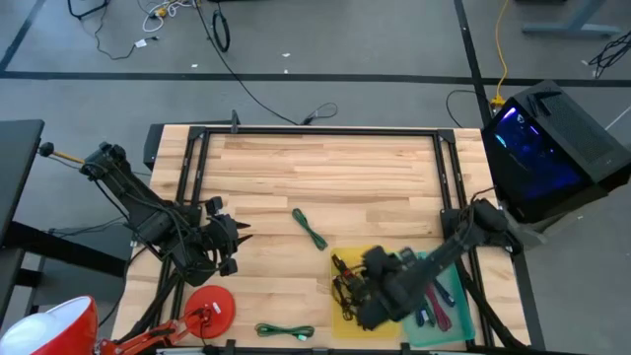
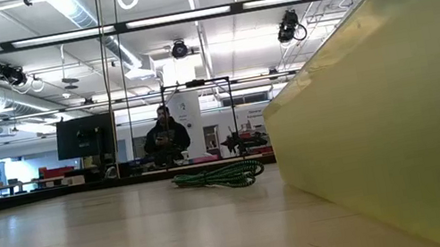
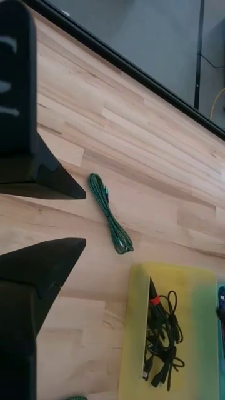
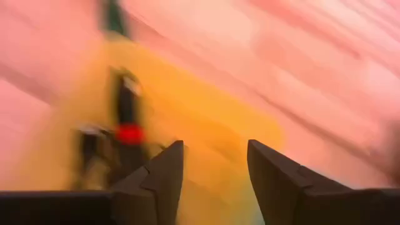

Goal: Pick & Place USB Port
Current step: Put the top green pattern charger cable into the blue bin

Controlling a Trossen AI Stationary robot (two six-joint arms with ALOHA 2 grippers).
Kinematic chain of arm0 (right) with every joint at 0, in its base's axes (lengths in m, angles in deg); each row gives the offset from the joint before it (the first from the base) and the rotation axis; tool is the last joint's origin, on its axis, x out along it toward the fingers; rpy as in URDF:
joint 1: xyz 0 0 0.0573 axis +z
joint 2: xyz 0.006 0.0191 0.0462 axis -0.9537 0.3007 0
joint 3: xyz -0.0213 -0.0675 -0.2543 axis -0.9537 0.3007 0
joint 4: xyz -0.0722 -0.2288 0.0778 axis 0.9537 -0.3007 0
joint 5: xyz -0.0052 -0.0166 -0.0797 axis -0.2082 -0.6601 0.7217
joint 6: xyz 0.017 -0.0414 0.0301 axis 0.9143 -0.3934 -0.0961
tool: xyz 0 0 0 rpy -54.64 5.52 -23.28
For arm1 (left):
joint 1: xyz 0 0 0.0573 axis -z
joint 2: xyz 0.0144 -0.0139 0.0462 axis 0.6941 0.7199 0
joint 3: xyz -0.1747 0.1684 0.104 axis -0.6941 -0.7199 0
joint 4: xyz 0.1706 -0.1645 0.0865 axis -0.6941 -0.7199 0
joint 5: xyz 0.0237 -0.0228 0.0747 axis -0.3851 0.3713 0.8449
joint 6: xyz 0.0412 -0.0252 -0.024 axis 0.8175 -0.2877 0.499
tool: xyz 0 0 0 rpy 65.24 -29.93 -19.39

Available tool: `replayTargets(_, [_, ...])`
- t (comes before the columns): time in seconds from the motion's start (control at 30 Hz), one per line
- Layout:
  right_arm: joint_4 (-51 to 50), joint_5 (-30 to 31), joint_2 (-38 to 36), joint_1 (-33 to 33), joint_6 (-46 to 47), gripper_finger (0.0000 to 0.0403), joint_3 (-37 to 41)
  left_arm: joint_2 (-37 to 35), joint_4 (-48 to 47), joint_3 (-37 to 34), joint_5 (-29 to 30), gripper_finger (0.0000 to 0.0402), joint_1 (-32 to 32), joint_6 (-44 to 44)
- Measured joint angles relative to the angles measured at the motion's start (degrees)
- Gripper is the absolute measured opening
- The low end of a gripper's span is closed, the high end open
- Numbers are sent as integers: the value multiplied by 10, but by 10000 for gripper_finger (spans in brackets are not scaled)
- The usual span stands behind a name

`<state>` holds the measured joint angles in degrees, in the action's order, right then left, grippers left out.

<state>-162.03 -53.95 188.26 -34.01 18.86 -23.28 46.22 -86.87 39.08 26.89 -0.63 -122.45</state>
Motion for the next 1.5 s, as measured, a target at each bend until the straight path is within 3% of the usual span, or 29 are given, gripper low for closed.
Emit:
replayTargets(0.1, [83, 29, -1, -40, -112, 174, -18, 0, 0, 0, 0, 115, 0, 0])
replayTargets(0.3, [304, 27, -1, -120, -352, 173, -20, 0, 0, 0, 3, 115, 0, 0])
replayTargets(0.4, [348, 24, -1, -156, -419, 173, -21, 0, 0, 0, 4, 115, 0, 0])
replayTargets(0.6, [365, -29, 16, -215, -457, 173, -21, 0, 0, 0, 4, 115, 0, 0])
replayTargets(0.9, [420, -80, 68, -254, -519, 173, -21, 0, -3, 0, 4, 115, 0, 1])
replayTargets(1.27, [443, -126, 115, -300, -549, 173, -21, 0, 31, -80, -2, 115, 0, -3])
replayTargets(1.5, [446, -142, 139, -303, -555, 173, -21, 0, 38, -90, -10, 115, 0, -15])
